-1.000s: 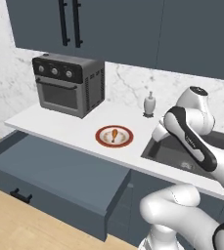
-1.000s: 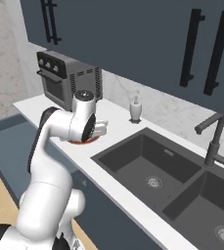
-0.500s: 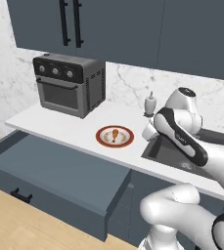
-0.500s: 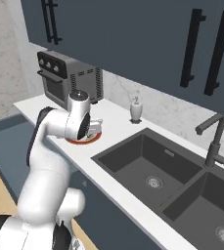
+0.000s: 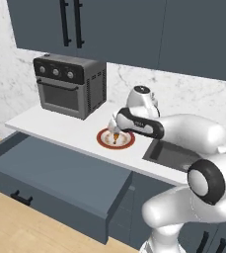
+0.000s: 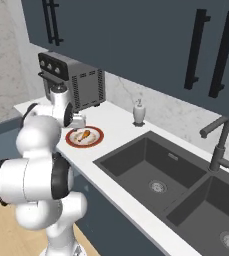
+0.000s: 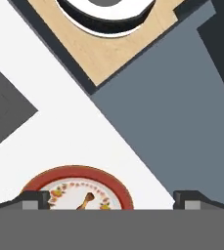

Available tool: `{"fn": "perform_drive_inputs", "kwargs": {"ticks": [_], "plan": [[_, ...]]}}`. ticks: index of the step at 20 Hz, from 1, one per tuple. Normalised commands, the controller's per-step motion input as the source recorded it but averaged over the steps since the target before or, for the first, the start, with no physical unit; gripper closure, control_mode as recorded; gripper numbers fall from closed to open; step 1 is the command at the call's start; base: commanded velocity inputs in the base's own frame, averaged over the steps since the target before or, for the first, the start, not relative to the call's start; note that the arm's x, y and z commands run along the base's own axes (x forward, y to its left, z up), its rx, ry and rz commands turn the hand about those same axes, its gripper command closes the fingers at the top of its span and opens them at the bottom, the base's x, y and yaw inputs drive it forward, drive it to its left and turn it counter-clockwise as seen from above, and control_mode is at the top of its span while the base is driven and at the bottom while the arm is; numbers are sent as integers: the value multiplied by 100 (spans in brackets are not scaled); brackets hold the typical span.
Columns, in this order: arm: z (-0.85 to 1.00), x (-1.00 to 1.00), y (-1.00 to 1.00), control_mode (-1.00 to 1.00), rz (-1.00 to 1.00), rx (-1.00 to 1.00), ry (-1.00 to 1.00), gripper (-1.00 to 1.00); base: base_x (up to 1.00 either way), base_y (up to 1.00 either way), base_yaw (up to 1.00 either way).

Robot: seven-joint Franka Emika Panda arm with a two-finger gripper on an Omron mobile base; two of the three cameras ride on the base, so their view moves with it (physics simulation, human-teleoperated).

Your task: Pick up the knife from the drawer and place it on the cutting board. Then place the meat from the plate to the cutting board.

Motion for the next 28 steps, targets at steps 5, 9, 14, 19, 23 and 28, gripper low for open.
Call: {"fn": "perform_drive_inputs", "kwargs": {"ticks": [5, 9, 14, 19, 23, 28], "plan": [[-36, 100, 22, -100, -24, -4, 22, -100, 0, 0, 0], [-60, 76, -24, -100, -30, 0, 16, -100, 0, 0, 0], [-72, 85, -4, -100, -25, -1, 12, -100, 0, 0, 0], [-52, 67, 0, -100, -7, 0, 0, -100, 0, 0, 0], [-35, 40, 0, -100, -3, 0, 0, -100, 0, 0, 0], [-50, 40, 0, -100, -1, 0, 0, -100, 0, 0, 0]]}}
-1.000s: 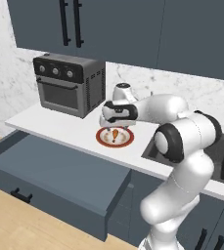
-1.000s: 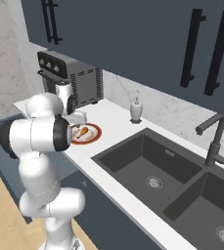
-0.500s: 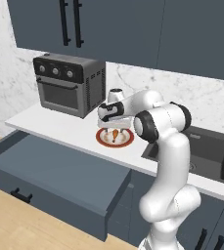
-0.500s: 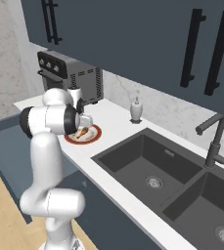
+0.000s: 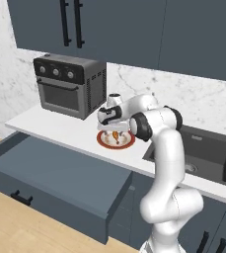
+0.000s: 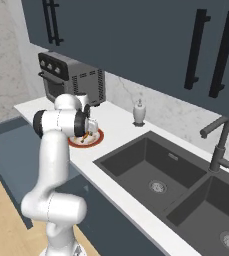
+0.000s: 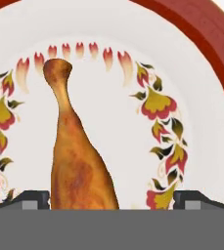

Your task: Pick up the knife from the drawer and place it on the cutting board. Then place the meat from the plate to the cutting board.

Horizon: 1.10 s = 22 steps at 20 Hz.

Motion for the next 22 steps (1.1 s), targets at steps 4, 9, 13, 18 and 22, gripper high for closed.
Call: {"fn": "perform_drive_inputs", "kwargs": {"ticks": [4, 9, 13, 18, 22], "plan": [[-36, 21, 0, -100, 0, 0, 0, -100, 0, 0, 0], [-25, 4, 0, -100, 0, 0, -2, -100, 0, 0, 0], [-13, -22, 0, -100, -2, 0, -2, 100, 0, 0, 0], [-1, -38, -1, -100, 0, 0, -2, 100, 0, 0, 0], [29, -30, -6, -100, 7, 2, -9, 100, 0, 0, 0]]}}
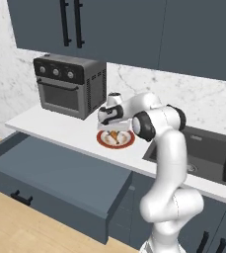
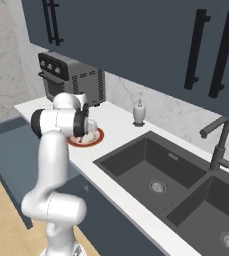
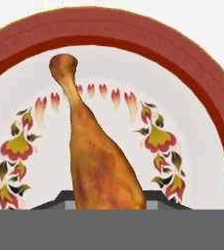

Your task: Pick up the knife from the drawer and place it on the cutting board. Then place the meat from the plate to the cutting board.

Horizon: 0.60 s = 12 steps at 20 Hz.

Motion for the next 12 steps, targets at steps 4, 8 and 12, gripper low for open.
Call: {"fn": "perform_drive_inputs", "kwargs": {"ticks": [4, 8, 12], "plan": [[92, -42, -17, -100, 17, 4, -13, 100, 0, 0, 0], [100, -68, -29, -100, 25, 0, -24, 100, 0, 0, 0], [94, -81, -30, -100, 23, 1, -31, 100, 0, 0, 0]]}}
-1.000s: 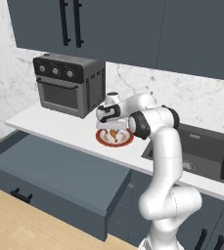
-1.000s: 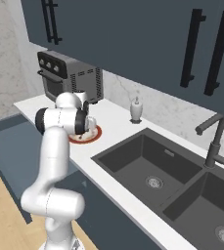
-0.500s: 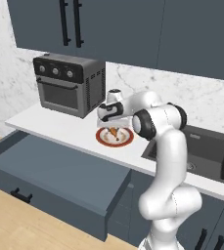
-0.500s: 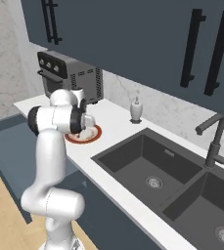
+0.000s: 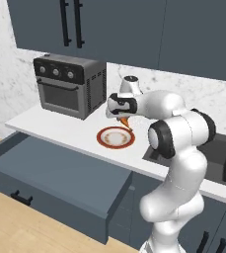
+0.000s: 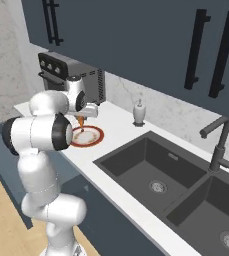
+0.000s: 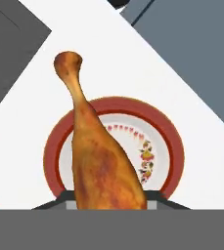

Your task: Pick up the knife from the drawer and place it on the cutting board. Then place the meat from the plate to the cutting board.

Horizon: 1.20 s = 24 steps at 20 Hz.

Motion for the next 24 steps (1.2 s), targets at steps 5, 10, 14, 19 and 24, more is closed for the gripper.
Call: {"fn": "perform_drive_inputs", "kwargs": {"ticks": [5, 10, 14, 19, 24], "plan": [[80, -60, -21, -100, 25, 0, -19, 100, 0, 0, 0], [42, -68, -10, -100, 21, -1, -6, 100, 0, 0, 0], [32, -44, -6, -100, 12, 0, 0, 100, 0, 0, 0], [25, -46, 0, -100, 6, 0, 0, 100, 0, 0, 0], [0, 0, 0, 100, 0, 0, 0, 100, -82, 0, -2]]}}
